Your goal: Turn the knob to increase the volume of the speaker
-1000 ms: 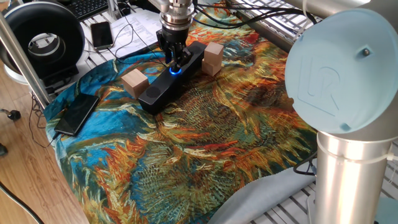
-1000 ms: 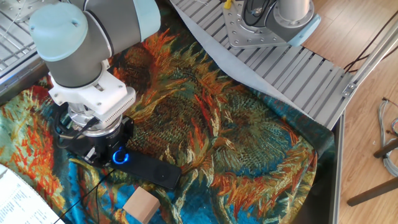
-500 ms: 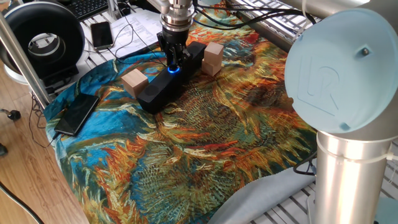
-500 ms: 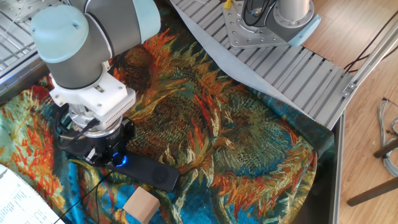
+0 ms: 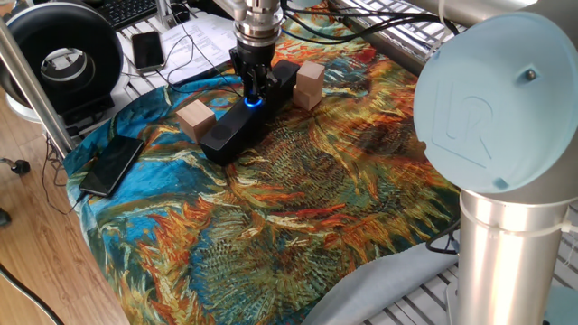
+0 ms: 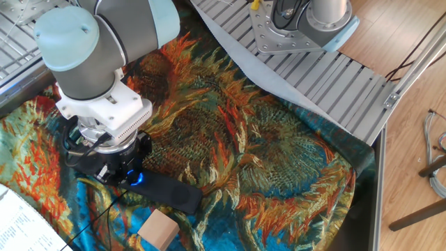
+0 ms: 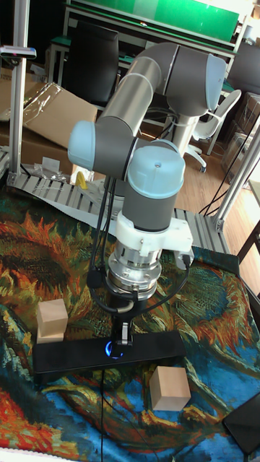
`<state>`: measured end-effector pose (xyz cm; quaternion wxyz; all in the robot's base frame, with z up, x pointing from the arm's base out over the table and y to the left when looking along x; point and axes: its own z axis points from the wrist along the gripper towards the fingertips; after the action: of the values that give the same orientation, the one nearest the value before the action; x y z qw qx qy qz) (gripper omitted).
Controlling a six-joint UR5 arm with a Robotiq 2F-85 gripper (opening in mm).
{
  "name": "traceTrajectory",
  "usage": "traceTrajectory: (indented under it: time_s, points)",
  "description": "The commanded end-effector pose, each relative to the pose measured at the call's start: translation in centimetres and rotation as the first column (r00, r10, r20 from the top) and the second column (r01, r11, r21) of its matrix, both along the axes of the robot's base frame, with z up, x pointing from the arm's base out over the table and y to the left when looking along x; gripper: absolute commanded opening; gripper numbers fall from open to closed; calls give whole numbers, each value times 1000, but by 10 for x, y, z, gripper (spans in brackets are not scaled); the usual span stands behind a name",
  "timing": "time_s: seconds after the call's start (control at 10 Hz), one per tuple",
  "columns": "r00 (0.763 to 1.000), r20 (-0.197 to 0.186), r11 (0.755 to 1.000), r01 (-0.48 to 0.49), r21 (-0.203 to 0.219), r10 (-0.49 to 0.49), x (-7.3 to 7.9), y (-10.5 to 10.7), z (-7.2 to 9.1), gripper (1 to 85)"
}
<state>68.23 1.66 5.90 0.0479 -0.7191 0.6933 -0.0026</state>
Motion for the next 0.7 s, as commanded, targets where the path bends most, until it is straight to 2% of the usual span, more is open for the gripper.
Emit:
traceTrajectory:
  time_s: [0.0,0.6]
  points:
    - [1000,-12,999,28,20,-28,-4,2,0,340]
    - [999,-20,999,46,15,-46,-6,-1,1,280]
